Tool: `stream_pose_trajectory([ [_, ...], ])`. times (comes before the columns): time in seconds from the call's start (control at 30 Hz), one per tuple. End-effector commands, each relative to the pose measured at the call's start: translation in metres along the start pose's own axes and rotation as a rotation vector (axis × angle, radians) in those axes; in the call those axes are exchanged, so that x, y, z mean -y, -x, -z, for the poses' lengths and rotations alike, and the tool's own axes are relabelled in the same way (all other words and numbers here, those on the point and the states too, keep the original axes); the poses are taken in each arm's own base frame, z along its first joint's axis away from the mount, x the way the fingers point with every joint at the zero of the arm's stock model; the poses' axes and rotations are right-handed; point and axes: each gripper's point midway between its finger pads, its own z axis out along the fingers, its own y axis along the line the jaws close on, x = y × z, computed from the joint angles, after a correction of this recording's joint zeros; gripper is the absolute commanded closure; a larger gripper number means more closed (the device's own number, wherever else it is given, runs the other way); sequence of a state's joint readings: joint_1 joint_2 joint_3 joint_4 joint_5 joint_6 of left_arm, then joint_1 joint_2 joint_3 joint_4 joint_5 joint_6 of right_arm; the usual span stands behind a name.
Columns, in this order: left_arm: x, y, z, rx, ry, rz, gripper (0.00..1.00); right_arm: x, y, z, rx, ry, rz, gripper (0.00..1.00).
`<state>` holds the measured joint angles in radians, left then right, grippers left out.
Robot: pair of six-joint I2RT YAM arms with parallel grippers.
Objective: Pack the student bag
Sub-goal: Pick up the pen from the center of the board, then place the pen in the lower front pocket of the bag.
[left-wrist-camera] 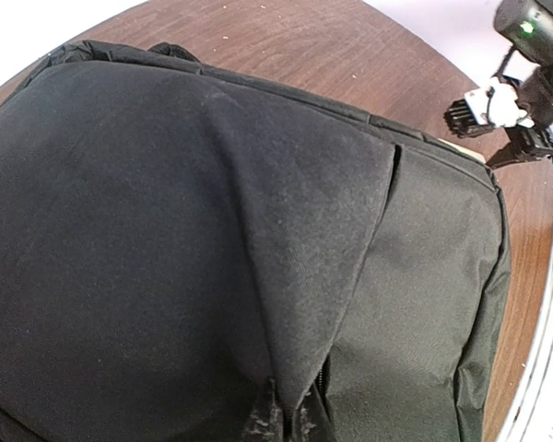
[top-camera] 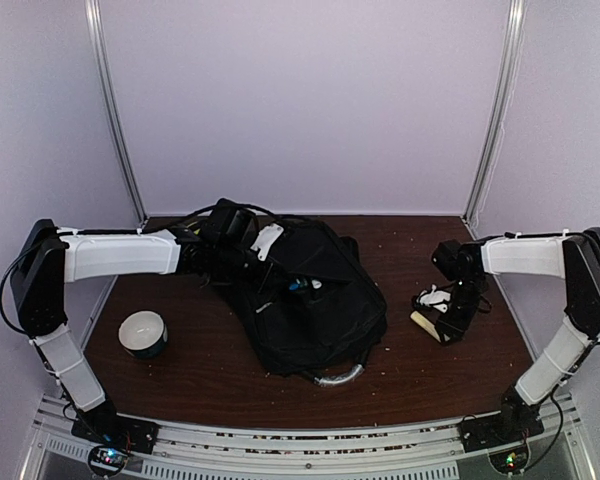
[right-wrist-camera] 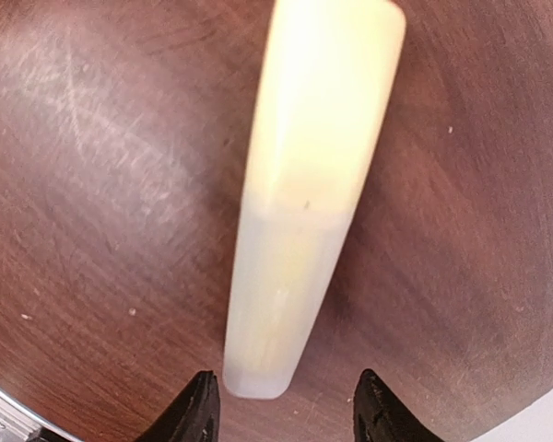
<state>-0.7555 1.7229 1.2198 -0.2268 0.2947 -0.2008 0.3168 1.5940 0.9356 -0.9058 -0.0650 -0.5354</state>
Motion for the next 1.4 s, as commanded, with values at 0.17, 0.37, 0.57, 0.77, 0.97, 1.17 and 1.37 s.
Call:
stream_pose_trajectory([
  [0.17, 0.007, 0.017, 0.003, 0.061, -0.022, -0.012, 1.0, 0.004, 0.016, -0.01, -0.004, 0.069, -0.037, 0.54],
  [0.37, 0.005, 0.017, 0.003, 0.062, -0.012, -0.013, 1.0, 0.008, 0.02, -0.015, -0.017, 0.074, -0.066, 0.6],
  [0.57, 0.005, 0.02, 0.002, 0.07, -0.015, -0.013, 1.0, 0.009, 0.021, -0.018, -0.034, 0.091, -0.099, 0.71],
  [0.77, 0.005, 0.021, 0.002, 0.072, -0.014, -0.017, 1.0, 0.014, 0.02, 0.006, 0.007, 0.089, -0.138, 0.8],
  [0.97, 0.005, 0.024, 0.002, 0.077, -0.015, -0.022, 1.0, 0.007, 0.031, 0.048, 0.109, 0.127, -0.156, 0.83],
  [1.17, 0.004, 0.026, 0.002, 0.076, -0.011, -0.022, 1.0, -0.004, 0.063, 0.096, 0.248, 0.224, -0.178, 0.85],
  [1.37, 0.002, 0.029, 0.003, 0.081, -0.001, -0.014, 1.0, -0.03, 0.101, 0.134, 0.343, 0.31, -0.106, 0.86],
])
